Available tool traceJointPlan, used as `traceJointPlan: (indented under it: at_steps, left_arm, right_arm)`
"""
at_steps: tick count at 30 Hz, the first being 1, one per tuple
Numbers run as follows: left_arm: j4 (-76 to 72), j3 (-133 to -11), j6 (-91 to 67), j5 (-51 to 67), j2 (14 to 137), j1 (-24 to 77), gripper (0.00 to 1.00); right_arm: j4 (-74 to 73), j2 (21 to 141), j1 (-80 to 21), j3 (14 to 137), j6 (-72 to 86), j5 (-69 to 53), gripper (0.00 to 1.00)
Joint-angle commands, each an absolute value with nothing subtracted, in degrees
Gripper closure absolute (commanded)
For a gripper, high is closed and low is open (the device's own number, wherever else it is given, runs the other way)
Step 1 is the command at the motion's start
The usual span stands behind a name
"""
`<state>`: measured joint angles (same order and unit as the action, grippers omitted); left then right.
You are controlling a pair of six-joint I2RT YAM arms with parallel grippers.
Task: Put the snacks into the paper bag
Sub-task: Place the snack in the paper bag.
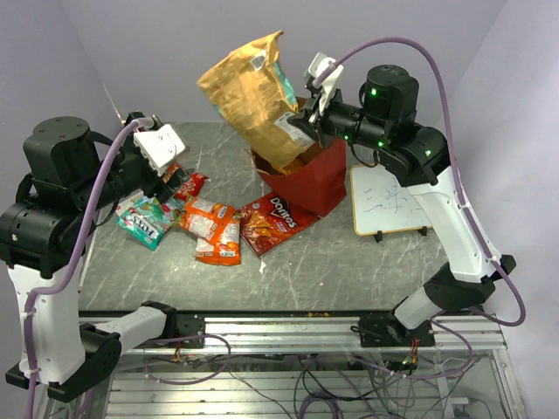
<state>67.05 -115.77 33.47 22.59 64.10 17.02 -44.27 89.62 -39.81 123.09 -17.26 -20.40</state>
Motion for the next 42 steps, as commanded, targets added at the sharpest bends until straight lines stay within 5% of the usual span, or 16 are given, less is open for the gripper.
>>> traceJointPlan:
  at_steps: [1,13,42]
  left_arm:
    - [64.18,-113.65,31.18,23.96,63.98,15.75,0.17]
    - [61.21,-107.94,31.42,23.87,64.47,15.64,0.16]
    - [54.12,-96.44,32.62,20.32,63.11,15.64,0.17]
  right_arm:
    - [-39.49,91.97,-38.97,125.49,-18.27,-5.40,1.00]
    - [-39.87,99.02,-37.58,124.34,-28.52,9.82,1.00]
    - [-51.43,104.93,-37.45,124.78,-33.52,14.16,1.00]
